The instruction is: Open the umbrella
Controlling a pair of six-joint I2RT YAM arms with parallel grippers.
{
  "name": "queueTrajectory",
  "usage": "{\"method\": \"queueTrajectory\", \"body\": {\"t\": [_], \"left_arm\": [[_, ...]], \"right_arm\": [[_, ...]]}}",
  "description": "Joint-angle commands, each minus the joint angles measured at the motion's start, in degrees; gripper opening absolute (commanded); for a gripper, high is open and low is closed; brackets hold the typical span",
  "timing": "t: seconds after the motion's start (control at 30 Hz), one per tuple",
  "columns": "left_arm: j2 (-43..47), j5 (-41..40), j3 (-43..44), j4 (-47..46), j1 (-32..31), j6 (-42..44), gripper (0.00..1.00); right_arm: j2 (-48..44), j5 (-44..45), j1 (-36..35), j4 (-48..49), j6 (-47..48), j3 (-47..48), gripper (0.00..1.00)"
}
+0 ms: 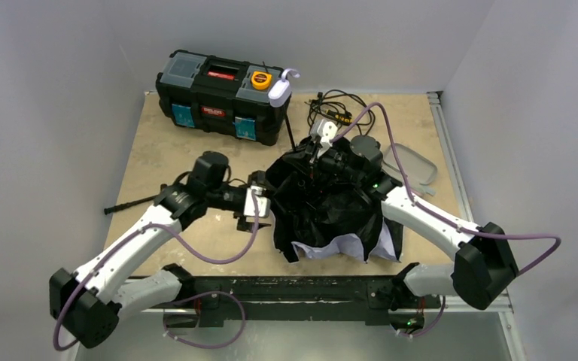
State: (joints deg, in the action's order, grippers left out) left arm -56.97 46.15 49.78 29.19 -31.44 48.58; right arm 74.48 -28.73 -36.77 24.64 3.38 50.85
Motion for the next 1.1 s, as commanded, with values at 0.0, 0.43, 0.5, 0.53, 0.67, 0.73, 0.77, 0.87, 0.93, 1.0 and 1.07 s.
{"method": "queueTrajectory", "body": {"t": [0.0, 0.43, 0.5, 0.53, 0.67, 0.73, 0.77, 0.87, 0.93, 1.0, 1.07], "left_arm": [[-7.7, -2.8, 0.8, 1.8, -4.5, 14.6, 0.92], [-22.8, -11.8, 3.2, 7.2, -3.4, 29.2, 0.67], [-24.6, -13.4, 4.3, 8.4, -2.6, 29.3, 0.53], [-25.1, -14.0, 4.7, 9.1, -2.0, 29.5, 0.42], [-23.4, -16.8, 5.6, 13.5, 0.9, 30.4, 0.19], [-20.0, -16.9, 4.6, 15.9, 4.4, 32.0, 0.13], [-18.5, -17.2, 4.0, 17.3, 6.2, 32.9, 0.04], [-15.4, -19.0, 2.0, 21.5, 11.7, 36.3, 0.0], [-13.8, -19.6, 0.5, 24.0, 15.6, 39.1, 0.0], [-12.9, -20.0, -1.0, 25.6, 18.9, 41.1, 0.0], [-12.9, -20.8, -2.2, 26.1, 20.6, 41.8, 0.0]], "right_arm": [[-1.8, 1.7, 0.1, 5.0, -1.5, 0.9, 0.0], [-6.9, 1.2, 0.1, -0.4, 1.5, 0.3, 0.0], [-7.5, 1.2, 0.1, -0.7, 1.9, 0.3, 0.0], [-7.8, 1.3, 0.1, -0.8, 2.1, 0.4, 0.0], [-8.8, 3.1, 0.3, -3.2, 4.3, 0.4, 0.0], [-10.0, 3.6, 1.0, -3.7, 6.4, -1.1, 0.0], [-10.5, 3.5, 1.6, -3.6, 7.0, -1.8, 0.0], [-11.1, 3.2, 3.3, -4.7, 8.0, -2.6, 0.0], [-11.2, 3.2, 4.3, -4.4, 8.1, -3.1, 0.0], [-10.8, 3.0, 4.7, -3.4, 7.4, -3.3, 0.0], [-10.1, 2.5, 4.7, -2.9, 6.8, -3.0, 0.0]]}}
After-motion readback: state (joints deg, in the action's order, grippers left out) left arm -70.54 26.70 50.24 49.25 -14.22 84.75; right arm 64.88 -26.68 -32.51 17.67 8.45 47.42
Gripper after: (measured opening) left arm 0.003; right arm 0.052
